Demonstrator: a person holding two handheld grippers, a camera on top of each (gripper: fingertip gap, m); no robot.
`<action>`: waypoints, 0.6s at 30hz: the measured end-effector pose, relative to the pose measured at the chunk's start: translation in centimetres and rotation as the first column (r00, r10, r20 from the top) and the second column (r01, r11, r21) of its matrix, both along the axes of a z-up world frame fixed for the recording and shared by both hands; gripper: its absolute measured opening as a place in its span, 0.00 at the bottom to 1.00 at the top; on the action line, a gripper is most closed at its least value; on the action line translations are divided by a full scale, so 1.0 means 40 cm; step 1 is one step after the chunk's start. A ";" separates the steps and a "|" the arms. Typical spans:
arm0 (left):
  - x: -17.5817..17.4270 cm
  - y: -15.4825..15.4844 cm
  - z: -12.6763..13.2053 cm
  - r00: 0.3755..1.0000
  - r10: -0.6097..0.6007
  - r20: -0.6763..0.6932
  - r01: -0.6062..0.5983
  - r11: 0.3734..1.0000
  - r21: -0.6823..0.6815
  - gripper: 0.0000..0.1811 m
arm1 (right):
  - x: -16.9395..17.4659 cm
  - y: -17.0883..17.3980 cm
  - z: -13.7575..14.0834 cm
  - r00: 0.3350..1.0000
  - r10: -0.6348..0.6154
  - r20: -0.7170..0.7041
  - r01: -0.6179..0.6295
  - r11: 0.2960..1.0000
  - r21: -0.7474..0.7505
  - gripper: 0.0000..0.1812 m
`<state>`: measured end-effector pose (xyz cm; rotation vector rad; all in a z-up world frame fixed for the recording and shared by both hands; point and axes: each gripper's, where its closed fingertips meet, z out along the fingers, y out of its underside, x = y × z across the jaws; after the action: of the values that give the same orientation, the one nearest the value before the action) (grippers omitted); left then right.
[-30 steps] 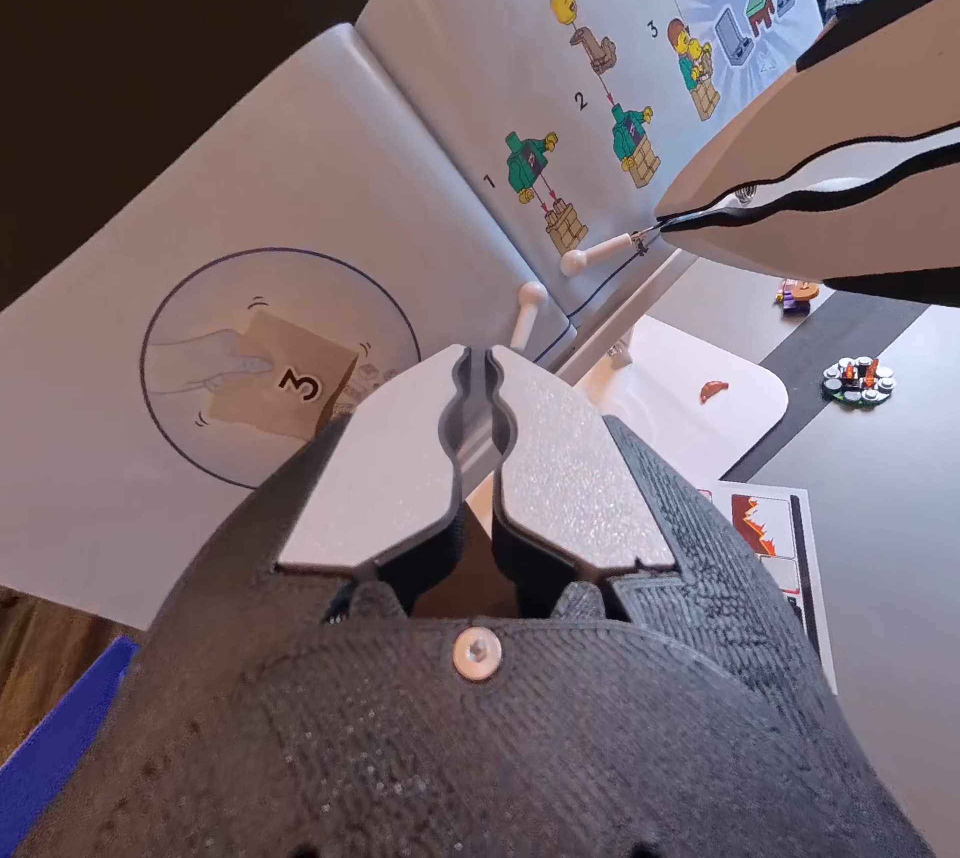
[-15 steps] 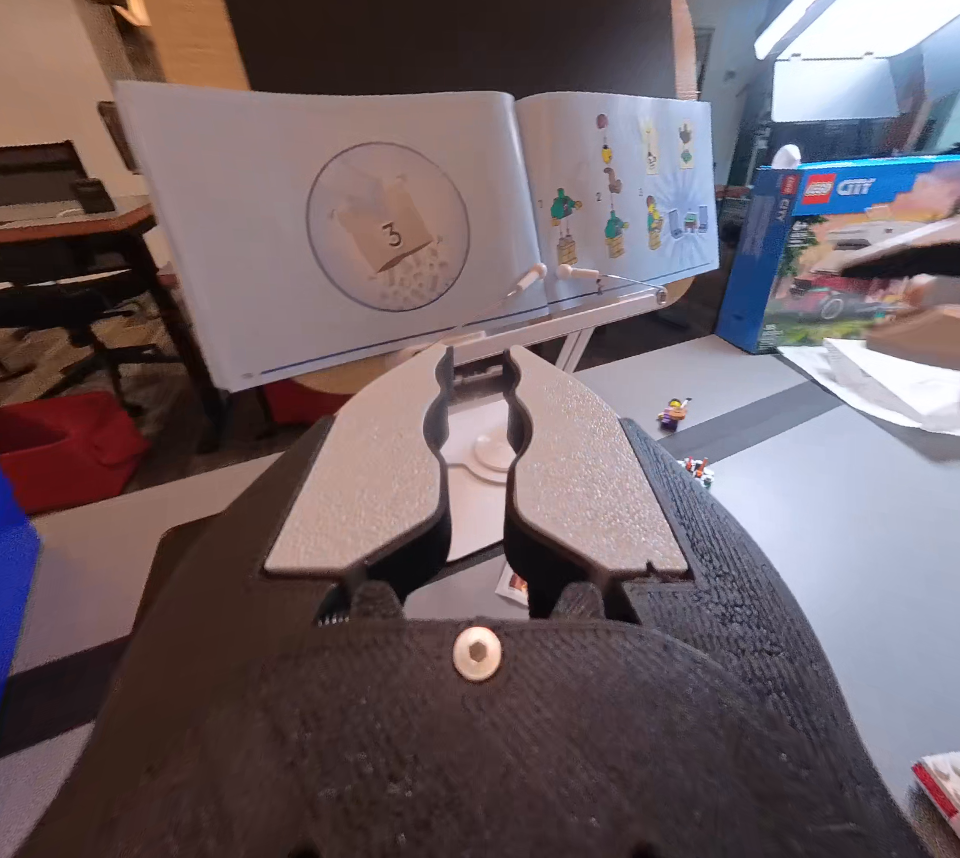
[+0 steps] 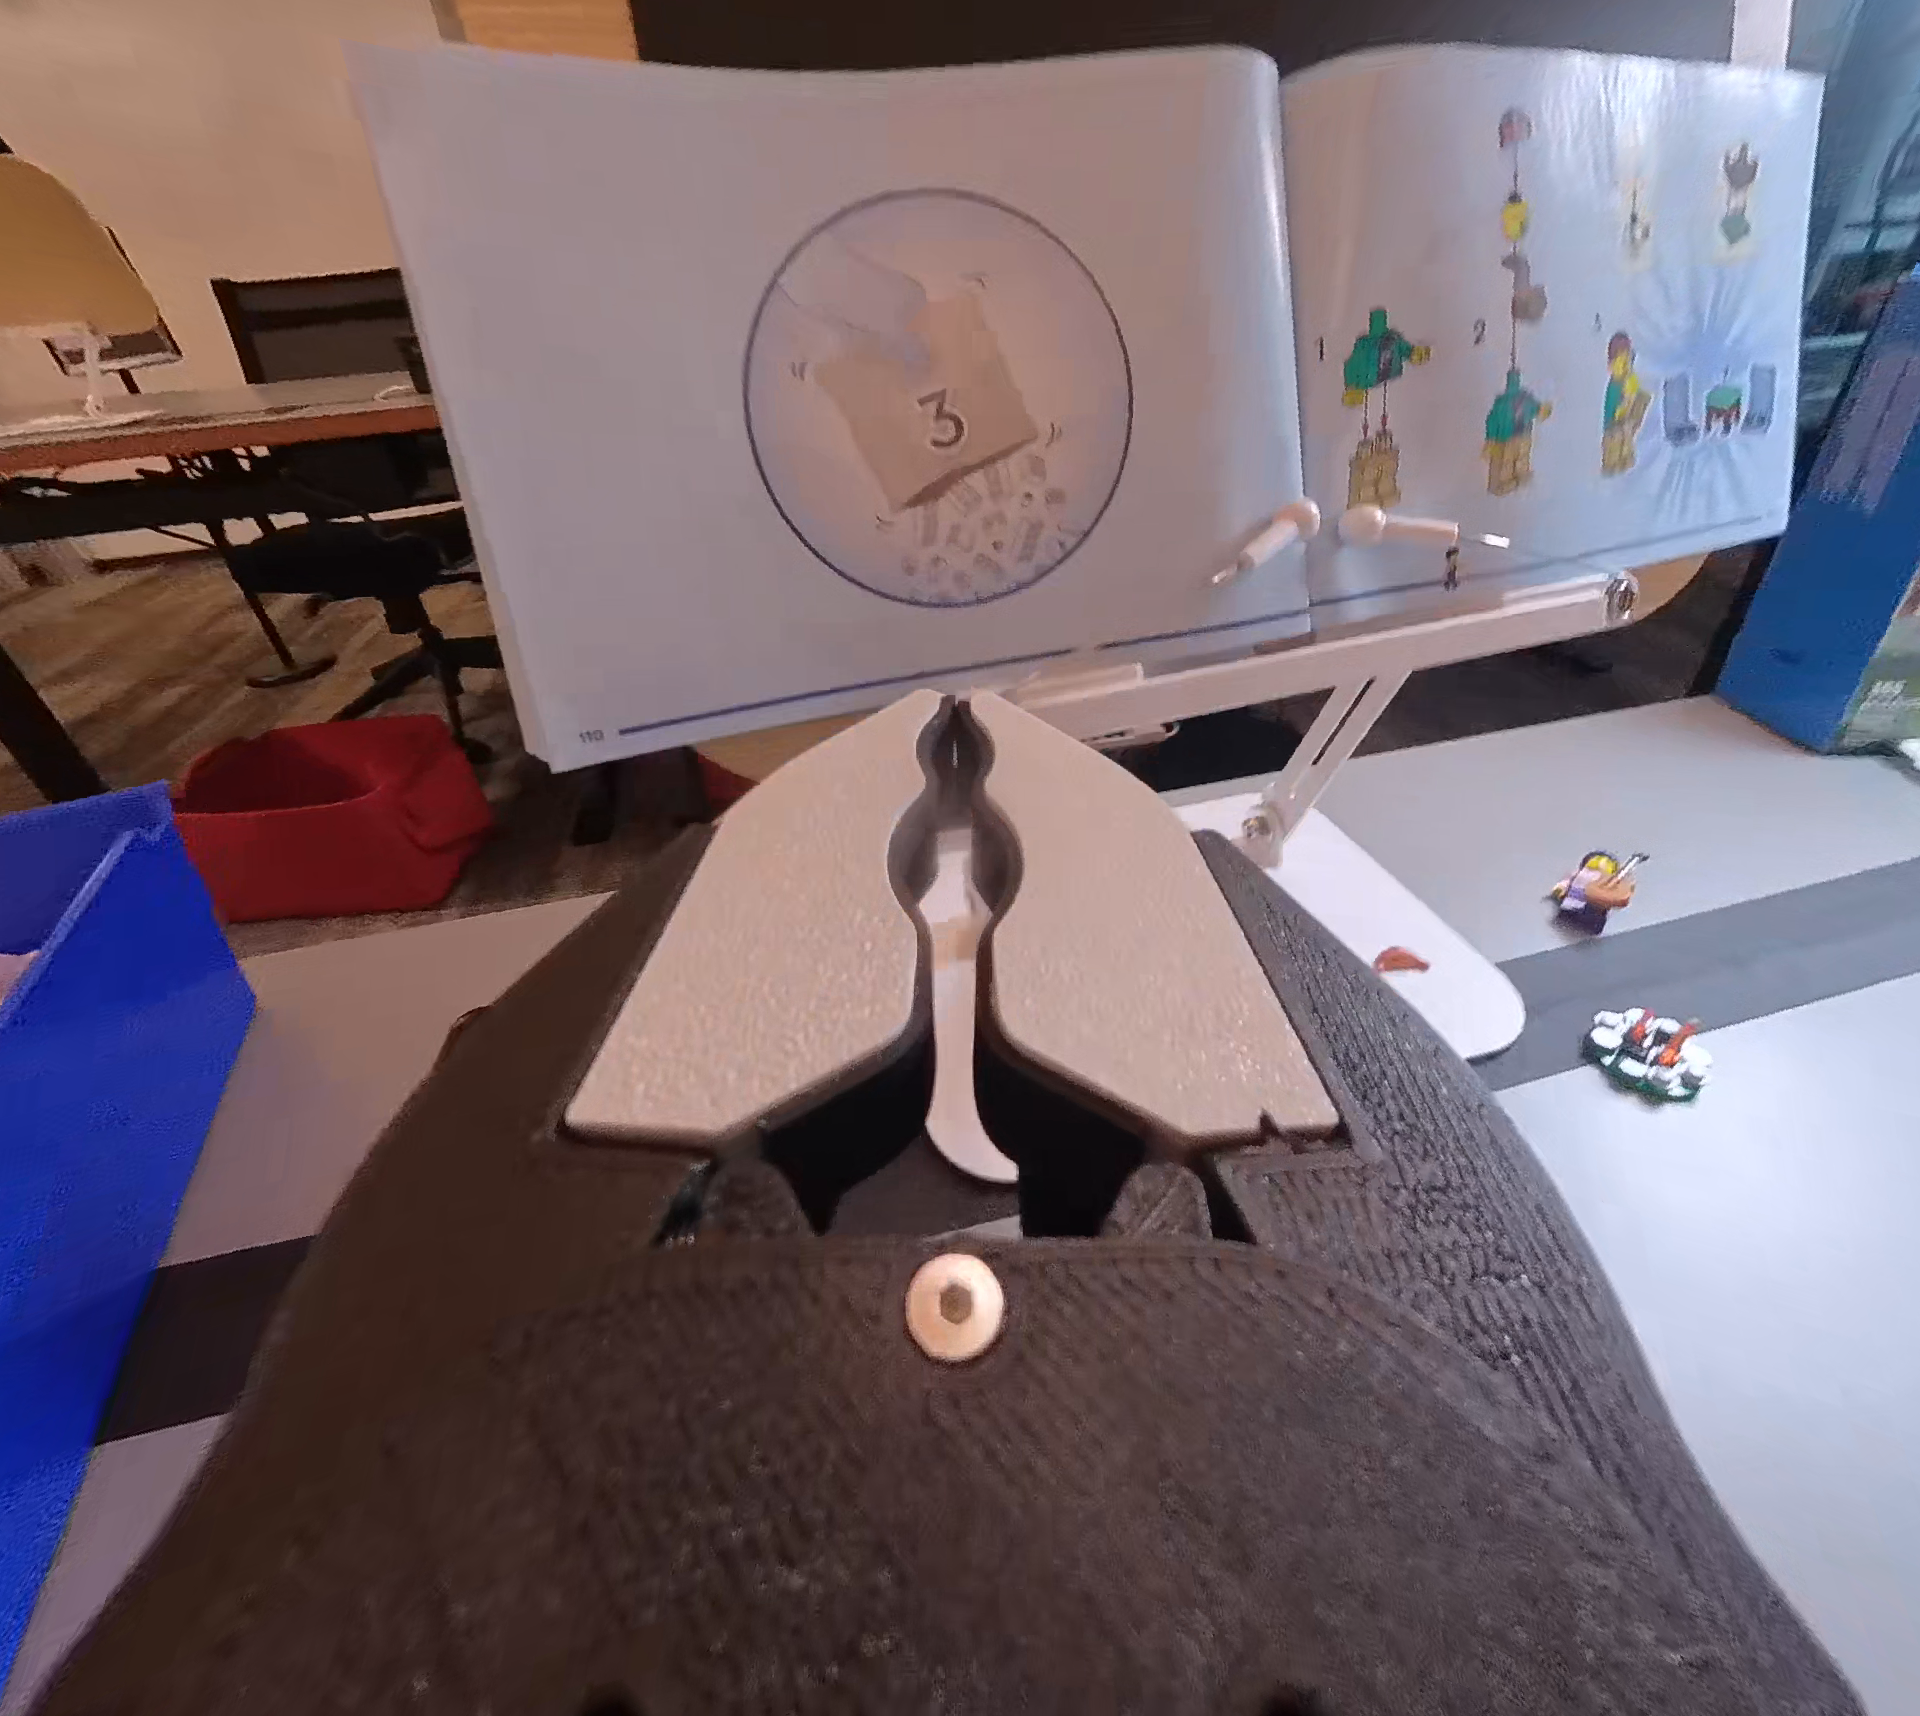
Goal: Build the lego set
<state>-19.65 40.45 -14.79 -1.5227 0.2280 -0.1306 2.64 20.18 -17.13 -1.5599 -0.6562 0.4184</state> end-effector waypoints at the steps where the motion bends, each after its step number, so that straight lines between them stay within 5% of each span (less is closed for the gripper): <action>1: 0.000 0.000 -0.011 1.000 0.009 -0.025 -0.010 1.000 -0.002 0.00 | 0.007 0.007 -0.001 1.000 0.000 -0.012 -0.001 1.000 -0.007 0.17; 18: 0.030 0.000 -0.102 0.999 -0.014 -0.045 0.015 1.000 0.018 0.00 | 0.093 0.086 -0.091 0.996 -0.084 -0.001 0.084 0.995 -0.058 0.18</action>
<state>-18.45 40.44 -18.85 -1.5070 0.2760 -0.1056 6.34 23.61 -20.78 -1.6356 -0.5779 0.3804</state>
